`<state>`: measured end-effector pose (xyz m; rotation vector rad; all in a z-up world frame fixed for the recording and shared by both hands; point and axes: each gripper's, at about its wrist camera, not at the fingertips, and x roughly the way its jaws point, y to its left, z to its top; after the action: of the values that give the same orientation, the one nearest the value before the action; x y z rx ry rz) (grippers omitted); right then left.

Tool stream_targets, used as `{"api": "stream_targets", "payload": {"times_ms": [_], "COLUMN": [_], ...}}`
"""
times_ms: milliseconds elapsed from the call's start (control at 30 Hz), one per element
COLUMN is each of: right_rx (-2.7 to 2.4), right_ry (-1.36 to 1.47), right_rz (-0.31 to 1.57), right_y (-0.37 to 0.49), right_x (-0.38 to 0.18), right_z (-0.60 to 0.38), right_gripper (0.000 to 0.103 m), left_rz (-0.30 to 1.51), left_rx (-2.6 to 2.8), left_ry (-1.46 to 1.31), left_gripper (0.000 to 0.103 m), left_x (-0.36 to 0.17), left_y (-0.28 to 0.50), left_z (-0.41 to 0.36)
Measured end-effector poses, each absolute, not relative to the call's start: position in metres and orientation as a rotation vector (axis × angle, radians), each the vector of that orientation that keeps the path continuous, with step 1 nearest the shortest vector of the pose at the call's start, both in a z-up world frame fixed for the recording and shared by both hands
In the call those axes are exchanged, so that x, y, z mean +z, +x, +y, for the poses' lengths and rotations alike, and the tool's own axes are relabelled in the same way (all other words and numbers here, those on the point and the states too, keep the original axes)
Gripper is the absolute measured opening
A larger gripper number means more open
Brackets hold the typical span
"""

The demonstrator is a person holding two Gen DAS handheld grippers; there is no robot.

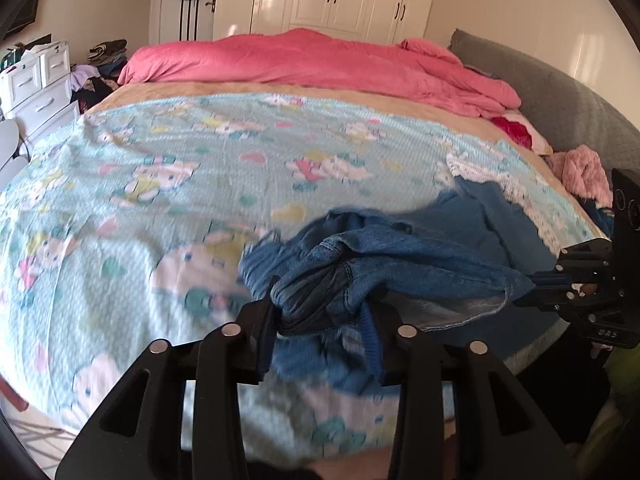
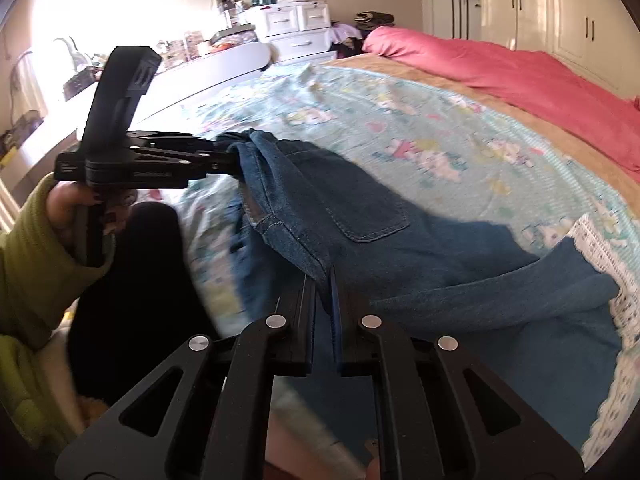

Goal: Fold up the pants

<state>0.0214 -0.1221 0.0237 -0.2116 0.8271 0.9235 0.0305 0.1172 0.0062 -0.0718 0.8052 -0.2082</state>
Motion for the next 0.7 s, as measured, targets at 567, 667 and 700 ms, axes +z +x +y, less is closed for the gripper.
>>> {"api": "stream_targets", "payload": {"times_ms": [567, 667, 700], "right_rx": [0.906, 0.908, 0.911], "right_ry": [-0.299, -0.278, -0.268], "right_rz": [0.946, 0.971, 0.978], "right_y": [-0.011, -0.010, -0.010], "right_x": [-0.023, -0.025, -0.024], "right_z": [-0.102, -0.102, -0.103], "right_gripper": [0.005, 0.010, 0.011], "left_rz": [0.836, 0.824, 0.828], "left_rx": [-0.124, -0.196, -0.226], "left_ry": [-0.113, -0.115, -0.100], "left_gripper": [0.058, 0.057, 0.057], "left_x": [0.022, 0.030, 0.028], "left_y": [-0.011, 0.000, 0.005], "left_z": [0.143, 0.119, 0.106]}}
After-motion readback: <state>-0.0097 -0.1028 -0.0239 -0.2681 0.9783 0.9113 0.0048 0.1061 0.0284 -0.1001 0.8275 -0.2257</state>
